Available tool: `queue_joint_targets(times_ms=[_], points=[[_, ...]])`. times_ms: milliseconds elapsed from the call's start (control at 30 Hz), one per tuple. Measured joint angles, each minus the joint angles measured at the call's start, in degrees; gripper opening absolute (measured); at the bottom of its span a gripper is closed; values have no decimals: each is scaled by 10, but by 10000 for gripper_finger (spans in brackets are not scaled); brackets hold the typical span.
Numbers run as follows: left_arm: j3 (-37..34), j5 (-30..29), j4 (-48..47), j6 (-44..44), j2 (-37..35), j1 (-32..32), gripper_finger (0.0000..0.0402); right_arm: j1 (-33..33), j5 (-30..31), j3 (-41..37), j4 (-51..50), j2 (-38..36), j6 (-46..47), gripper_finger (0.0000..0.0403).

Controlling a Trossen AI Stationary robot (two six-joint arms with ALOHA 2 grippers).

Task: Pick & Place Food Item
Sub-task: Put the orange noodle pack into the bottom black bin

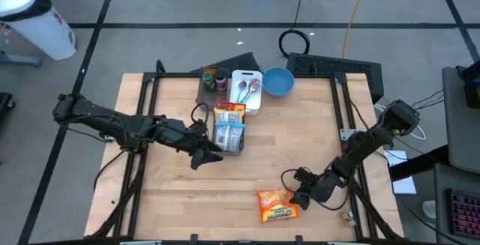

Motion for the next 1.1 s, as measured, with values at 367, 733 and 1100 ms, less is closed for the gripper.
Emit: queue_joint_targets(times_ms=[367, 733, 1100], points=[[0, 0, 0, -4, 0, 0, 255, -20, -15, 0, -8, 1, -29, 93], [0, 0, 0, -4, 0, 0, 255, -35, -28, 0, -7, 1, -44, 3], [0, 0, 2, 7, 0, 5, 255, -80, -36, -1, -27, -100, -118, 1]])
